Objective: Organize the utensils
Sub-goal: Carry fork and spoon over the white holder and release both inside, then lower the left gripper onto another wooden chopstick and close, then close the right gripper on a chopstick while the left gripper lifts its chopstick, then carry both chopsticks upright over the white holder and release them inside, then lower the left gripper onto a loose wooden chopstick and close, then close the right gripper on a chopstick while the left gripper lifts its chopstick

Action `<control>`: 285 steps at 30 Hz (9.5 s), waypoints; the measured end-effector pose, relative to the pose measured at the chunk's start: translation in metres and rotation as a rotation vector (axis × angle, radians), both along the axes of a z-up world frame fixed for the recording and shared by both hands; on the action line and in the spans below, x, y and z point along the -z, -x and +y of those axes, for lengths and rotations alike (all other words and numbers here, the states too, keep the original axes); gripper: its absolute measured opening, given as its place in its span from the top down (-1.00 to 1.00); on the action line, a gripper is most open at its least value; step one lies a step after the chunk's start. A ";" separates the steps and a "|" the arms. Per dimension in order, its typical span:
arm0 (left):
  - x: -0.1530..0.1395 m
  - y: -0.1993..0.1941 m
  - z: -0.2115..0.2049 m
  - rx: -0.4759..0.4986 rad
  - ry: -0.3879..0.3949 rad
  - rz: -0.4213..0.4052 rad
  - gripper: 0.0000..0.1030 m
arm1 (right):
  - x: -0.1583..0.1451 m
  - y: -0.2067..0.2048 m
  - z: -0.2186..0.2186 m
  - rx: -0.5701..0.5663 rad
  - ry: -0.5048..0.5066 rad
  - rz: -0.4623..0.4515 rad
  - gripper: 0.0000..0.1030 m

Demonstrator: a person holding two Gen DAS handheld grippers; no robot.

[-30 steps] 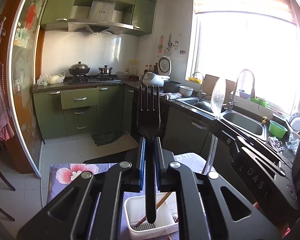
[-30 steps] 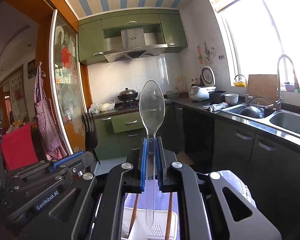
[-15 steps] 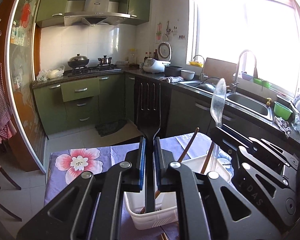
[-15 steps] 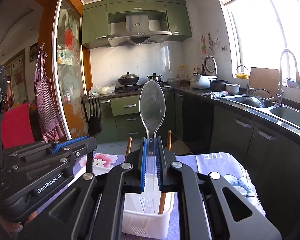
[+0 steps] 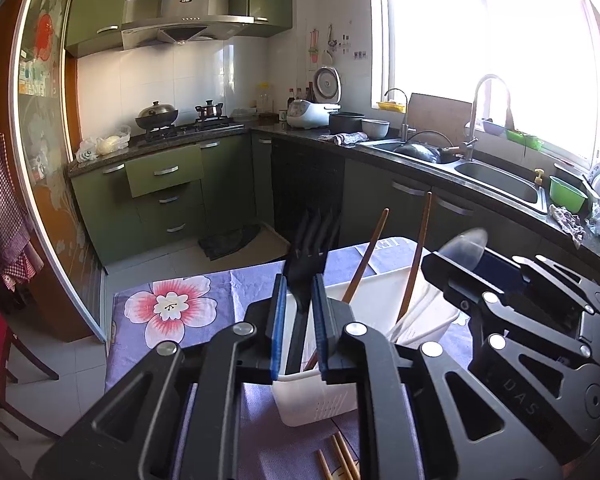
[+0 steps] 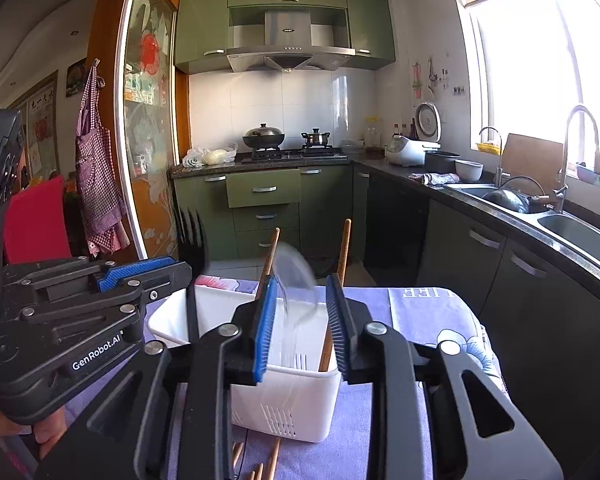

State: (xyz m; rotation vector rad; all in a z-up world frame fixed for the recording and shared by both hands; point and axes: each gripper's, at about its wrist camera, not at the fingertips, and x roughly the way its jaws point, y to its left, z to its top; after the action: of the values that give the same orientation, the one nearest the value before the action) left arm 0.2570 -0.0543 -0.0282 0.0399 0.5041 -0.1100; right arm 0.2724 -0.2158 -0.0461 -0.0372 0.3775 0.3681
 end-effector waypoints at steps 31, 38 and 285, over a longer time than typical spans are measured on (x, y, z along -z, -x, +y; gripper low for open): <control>0.119 0.041 -0.002 -0.021 0.014 0.758 0.53 | 0.028 0.121 -0.108 -0.005 -0.069 0.278 0.32; 0.135 0.023 -0.017 -0.057 -0.015 0.803 0.53 | 0.032 0.122 -0.117 -0.012 -0.092 0.296 0.32; 0.056 0.103 0.042 0.026 0.166 0.435 0.89 | 0.139 0.042 0.020 -0.140 0.309 0.607 0.27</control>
State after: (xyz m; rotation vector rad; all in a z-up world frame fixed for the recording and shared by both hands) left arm 0.1544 -0.0121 -0.0844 -0.1434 0.9274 -0.1878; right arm 0.2303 -0.1959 -0.1848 -0.2581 1.0346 0.4545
